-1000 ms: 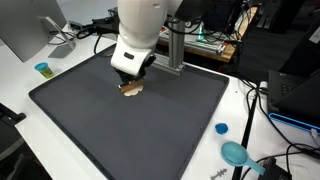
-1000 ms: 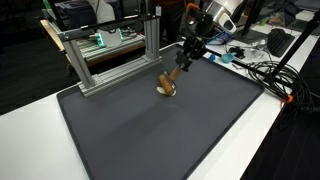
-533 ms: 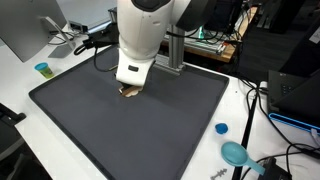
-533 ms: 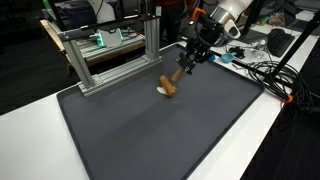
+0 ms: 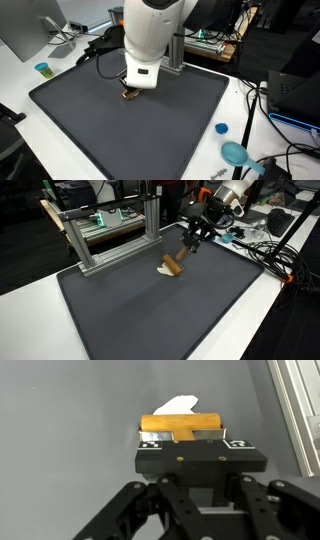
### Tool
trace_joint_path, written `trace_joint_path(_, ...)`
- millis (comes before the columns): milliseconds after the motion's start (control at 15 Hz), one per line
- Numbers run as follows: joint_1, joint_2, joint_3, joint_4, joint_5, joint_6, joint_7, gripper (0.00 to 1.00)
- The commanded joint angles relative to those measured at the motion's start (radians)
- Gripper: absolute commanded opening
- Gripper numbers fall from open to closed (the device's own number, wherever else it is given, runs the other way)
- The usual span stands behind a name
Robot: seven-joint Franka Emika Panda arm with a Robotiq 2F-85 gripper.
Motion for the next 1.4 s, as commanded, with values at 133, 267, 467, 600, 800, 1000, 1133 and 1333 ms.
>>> trace_joint_path(133, -0.009, 0.059, 0.041, 0.024, 0.075, 0.068, -0.060, 0.22)
trace_joint_path(267, -0.018, -0.003, 0.041, -0.029, 0.079, 0.094, -0.029, 0.22)
trace_joint_path(467, -0.048, -0.188, 0.047, -0.222, 0.113, 0.211, 0.037, 0.22)
trace_joint_path(600, -0.051, -0.272, 0.038, -0.304, 0.124, 0.313, 0.073, 0.22)
trace_joint_path(800, -0.041, -0.352, -0.004, -0.410, 0.081, 0.372, 0.174, 0.22)
trace_joint_path(1000, -0.043, -0.410, -0.020, -0.478, 0.057, 0.313, 0.211, 0.22)
trace_joint_path(1133, -0.045, -0.411, -0.032, -0.488, 0.036, 0.292, 0.233, 0.22)
trace_joint_path(1333, -0.051, -0.383, -0.054, -0.469, -0.003, 0.279, 0.284, 0.22)
